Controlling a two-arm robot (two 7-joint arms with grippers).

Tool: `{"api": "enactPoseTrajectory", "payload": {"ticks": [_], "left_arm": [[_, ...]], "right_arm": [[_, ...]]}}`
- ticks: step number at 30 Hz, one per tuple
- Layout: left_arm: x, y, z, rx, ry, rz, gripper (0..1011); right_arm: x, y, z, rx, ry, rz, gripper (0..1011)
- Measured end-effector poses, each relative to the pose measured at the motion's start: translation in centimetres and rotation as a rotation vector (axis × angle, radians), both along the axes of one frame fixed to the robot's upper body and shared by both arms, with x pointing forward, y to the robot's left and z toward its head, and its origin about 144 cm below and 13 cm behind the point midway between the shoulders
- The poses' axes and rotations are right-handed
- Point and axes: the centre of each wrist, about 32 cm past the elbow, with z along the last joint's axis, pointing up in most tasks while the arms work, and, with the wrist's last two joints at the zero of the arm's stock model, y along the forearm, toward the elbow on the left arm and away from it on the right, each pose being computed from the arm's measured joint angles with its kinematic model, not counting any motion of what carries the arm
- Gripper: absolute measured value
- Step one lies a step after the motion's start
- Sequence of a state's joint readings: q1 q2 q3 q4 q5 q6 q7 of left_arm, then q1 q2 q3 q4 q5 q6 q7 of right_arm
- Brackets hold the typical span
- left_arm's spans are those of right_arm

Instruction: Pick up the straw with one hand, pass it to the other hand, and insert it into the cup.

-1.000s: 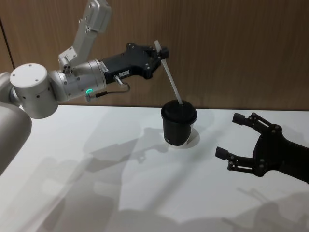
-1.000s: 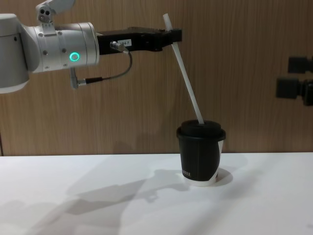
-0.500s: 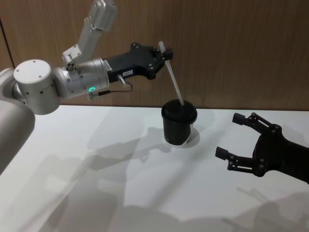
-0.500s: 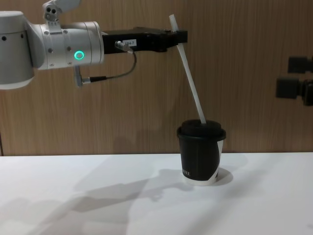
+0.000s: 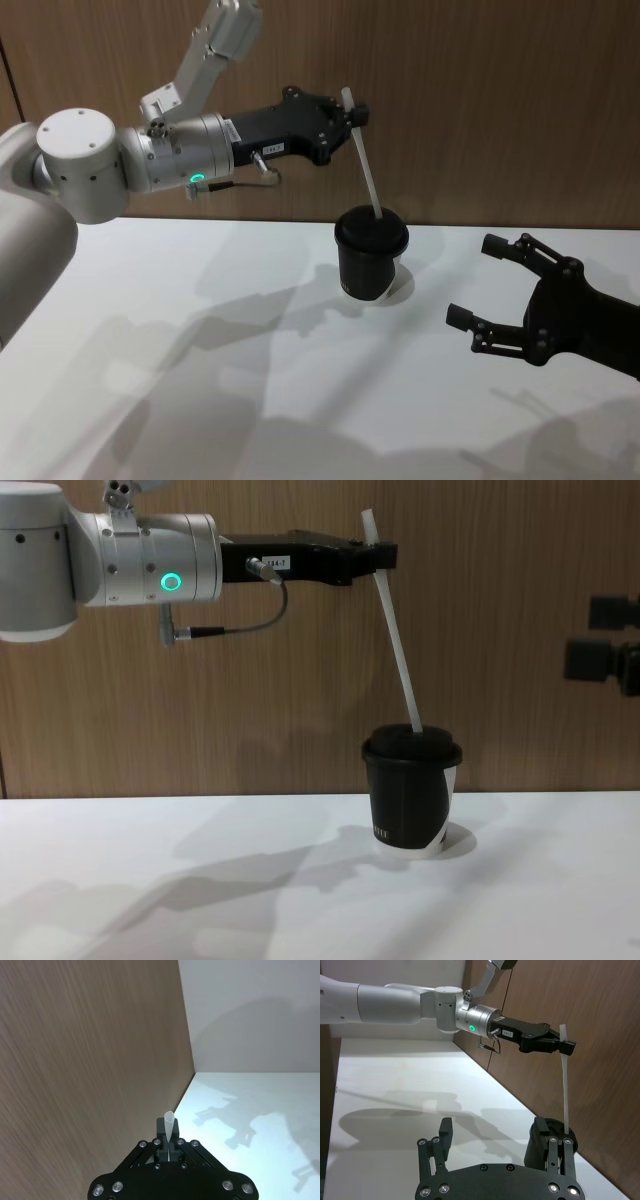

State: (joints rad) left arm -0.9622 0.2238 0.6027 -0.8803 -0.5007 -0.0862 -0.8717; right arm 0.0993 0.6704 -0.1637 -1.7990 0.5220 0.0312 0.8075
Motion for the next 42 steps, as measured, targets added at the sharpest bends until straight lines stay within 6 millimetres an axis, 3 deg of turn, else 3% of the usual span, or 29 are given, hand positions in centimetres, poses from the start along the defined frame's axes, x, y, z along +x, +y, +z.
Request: {"api": "enactPoseTrajectory", "payload": {"ticks": [12, 16, 31, 35, 42], "left_arm": [[-0.1, -0.3, 0.8, 0.051, -0.025, 0.001, 13], [-0.1, -0.3, 1.0, 0.06, -0.031, 0.003, 63], [-0.1, -0.5, 1.3, 0.079, -0.042, 0.006, 504], [-0.1, -0.5, 1.3, 0.081, -0.043, 0.006, 675], [-0.1, -0.5, 1.3, 0.084, -0.044, 0.007, 845]], "right_arm": [[0.0, 0.0, 0.0, 0.0, 0.0, 0.0, 1001], [0.0, 0.0, 0.0, 0.0, 0.0, 0.0, 1001], [0.0, 0.0, 0.0, 0.0, 0.0, 0.0, 1001], [0.0, 0.0, 0.0, 0.0, 0.0, 0.0, 1001], [0.0, 0.0, 0.0, 0.0, 0.0, 0.0, 1001]]}}
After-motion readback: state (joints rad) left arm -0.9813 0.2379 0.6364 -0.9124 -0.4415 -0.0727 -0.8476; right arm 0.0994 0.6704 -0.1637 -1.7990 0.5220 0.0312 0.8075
